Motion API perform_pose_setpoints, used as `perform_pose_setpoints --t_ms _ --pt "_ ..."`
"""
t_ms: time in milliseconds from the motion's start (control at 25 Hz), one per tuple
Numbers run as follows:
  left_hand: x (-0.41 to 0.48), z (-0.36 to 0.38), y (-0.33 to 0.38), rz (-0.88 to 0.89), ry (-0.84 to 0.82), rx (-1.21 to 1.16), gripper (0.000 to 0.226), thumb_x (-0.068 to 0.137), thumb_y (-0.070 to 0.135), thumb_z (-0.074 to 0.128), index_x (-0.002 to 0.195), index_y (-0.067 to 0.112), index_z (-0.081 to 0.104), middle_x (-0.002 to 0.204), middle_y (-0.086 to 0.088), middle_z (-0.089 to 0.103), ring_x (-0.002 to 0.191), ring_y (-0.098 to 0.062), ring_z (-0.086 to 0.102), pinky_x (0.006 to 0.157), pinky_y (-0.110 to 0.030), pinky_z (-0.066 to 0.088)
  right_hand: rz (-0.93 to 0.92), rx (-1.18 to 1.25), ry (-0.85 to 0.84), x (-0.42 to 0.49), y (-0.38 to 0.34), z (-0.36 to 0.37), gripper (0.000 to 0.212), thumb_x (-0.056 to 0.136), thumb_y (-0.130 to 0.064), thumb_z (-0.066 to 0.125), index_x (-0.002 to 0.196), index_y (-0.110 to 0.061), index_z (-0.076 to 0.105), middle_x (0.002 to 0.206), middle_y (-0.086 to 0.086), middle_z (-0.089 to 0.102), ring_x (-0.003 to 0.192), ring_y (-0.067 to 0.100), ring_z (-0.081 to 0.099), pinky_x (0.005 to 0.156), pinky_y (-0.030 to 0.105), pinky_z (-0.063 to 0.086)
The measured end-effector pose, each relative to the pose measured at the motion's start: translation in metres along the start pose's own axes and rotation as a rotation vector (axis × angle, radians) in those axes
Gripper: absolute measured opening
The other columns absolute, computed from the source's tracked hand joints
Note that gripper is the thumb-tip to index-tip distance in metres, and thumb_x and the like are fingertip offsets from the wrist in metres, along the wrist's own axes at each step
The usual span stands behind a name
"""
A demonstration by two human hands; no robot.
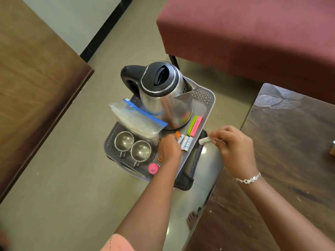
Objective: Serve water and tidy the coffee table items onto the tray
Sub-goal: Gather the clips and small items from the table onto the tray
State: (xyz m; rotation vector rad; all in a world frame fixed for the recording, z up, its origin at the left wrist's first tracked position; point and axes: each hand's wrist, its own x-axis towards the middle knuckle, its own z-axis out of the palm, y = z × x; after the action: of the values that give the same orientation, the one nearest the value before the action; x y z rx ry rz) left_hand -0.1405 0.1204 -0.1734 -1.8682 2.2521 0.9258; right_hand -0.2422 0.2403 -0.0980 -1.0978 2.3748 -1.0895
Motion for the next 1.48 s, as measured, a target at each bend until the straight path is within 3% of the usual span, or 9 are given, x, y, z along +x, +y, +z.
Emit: perform_pose_setpoints --t_ms 280,520,640,760,880,1000,1160,1320,1480 --pt "-0.01 -0.005 -0.008 -0.012 -0.064 -0.025 0.032 0.08 -0.007 0.045 0.094 0.009 0.069 0.1 -0.019 0.07 0.093 -0.037 0.061 0.077 -0.037 0.047 -0.064 -0.245 -0.435 0.059 -0.004 0.062 0.027 0.079 0.006 0.055 0.096 -0.009 0.071 0.1 0.014 0.065 0.097 0.031 0.058 0.079 0.033 0.044" --pt "0.0 -0.005 -0.015 -0.045 -0.161 -0.066 0.036 0.085 0.0 0.046 0.111 0.013 0.066 0.117 -0.015 0.066 0.109 -0.034 0.058 0.086 -0.032 0.045 -0.031 -0.281 -0.465 0.068 0.0 0.095 0.033 0.073 0.013 0.054 0.094 -0.007 0.07 0.101 0.015 0.064 0.092 0.032 0.059 0.066 0.025 0.034" --pt "0.004 -0.004 -0.019 -0.078 -0.185 -0.082 0.032 0.086 0.003 0.049 0.11 0.012 0.066 0.118 -0.013 0.065 0.11 -0.032 0.058 0.089 -0.033 0.045 -0.037 -0.287 -0.461 0.07 -0.001 0.103 0.035 0.071 0.014 0.051 0.093 -0.005 0.07 0.096 0.017 0.065 0.087 0.033 0.06 0.064 0.028 0.037" --pt "0.004 -0.007 -0.019 -0.106 -0.126 -0.151 0.021 0.083 0.001 0.053 0.099 0.008 0.065 0.107 -0.014 0.068 0.101 -0.034 0.061 0.084 -0.036 0.048 -0.061 -0.328 -0.48 0.067 -0.001 0.105 0.033 0.072 0.012 0.05 0.094 -0.004 0.068 0.094 0.017 0.065 0.085 0.033 0.06 0.066 0.03 0.043" --pt "0.0 -0.008 -0.018 -0.065 -0.077 -0.2 0.028 0.082 -0.001 0.05 0.106 0.01 0.058 0.106 -0.017 0.066 0.099 -0.036 0.059 0.08 -0.037 0.046 -0.073 -0.393 -0.47 0.064 0.0 0.106 0.03 0.073 0.01 0.049 0.093 -0.004 0.067 0.091 0.018 0.065 0.082 0.035 0.06 0.061 0.03 0.04" --pt "-0.004 -0.006 -0.017 -0.006 -0.087 -0.117 0.03 0.084 0.001 0.047 0.106 0.014 0.063 0.105 -0.016 0.067 0.098 -0.037 0.059 0.072 -0.032 0.042 -0.127 -0.494 -0.512 0.061 0.001 0.107 0.031 0.076 0.009 0.051 0.099 -0.005 0.065 0.092 0.018 0.064 0.085 0.036 0.061 0.061 0.032 0.039" --pt "-0.005 -0.006 -0.015 -0.011 -0.08 -0.039 0.028 0.084 0.005 0.049 0.106 0.011 0.065 0.105 -0.017 0.069 0.1 -0.038 0.059 0.077 -0.037 0.046 -0.273 -0.562 -0.586 0.058 0.003 0.103 0.032 0.079 0.009 0.049 0.105 -0.003 0.063 0.107 0.014 0.059 0.097 0.033 0.058 0.07 0.036 0.046" --pt "-0.006 -0.006 -0.014 -0.023 -0.078 0.021 0.027 0.084 0.003 0.045 0.099 0.01 0.066 0.101 -0.018 0.068 0.097 -0.039 0.059 0.07 -0.036 0.043 -0.371 -0.639 -0.638 0.05 0.006 0.099 0.022 0.084 0.007 0.044 0.096 0.001 0.061 0.105 0.014 0.059 0.097 0.031 0.053 0.06 0.032 0.036" --pt "-0.005 -0.006 -0.015 0.034 -0.106 0.033 0.026 0.083 0.001 0.044 0.098 0.006 0.065 0.1 -0.021 0.068 0.095 -0.041 0.059 0.069 -0.037 0.042 -0.418 -0.66 -0.63 0.053 0.006 0.099 0.026 0.084 0.003 0.041 0.1 -0.002 0.061 0.108 0.012 0.061 0.1 0.029 0.054 0.066 0.035 0.038"
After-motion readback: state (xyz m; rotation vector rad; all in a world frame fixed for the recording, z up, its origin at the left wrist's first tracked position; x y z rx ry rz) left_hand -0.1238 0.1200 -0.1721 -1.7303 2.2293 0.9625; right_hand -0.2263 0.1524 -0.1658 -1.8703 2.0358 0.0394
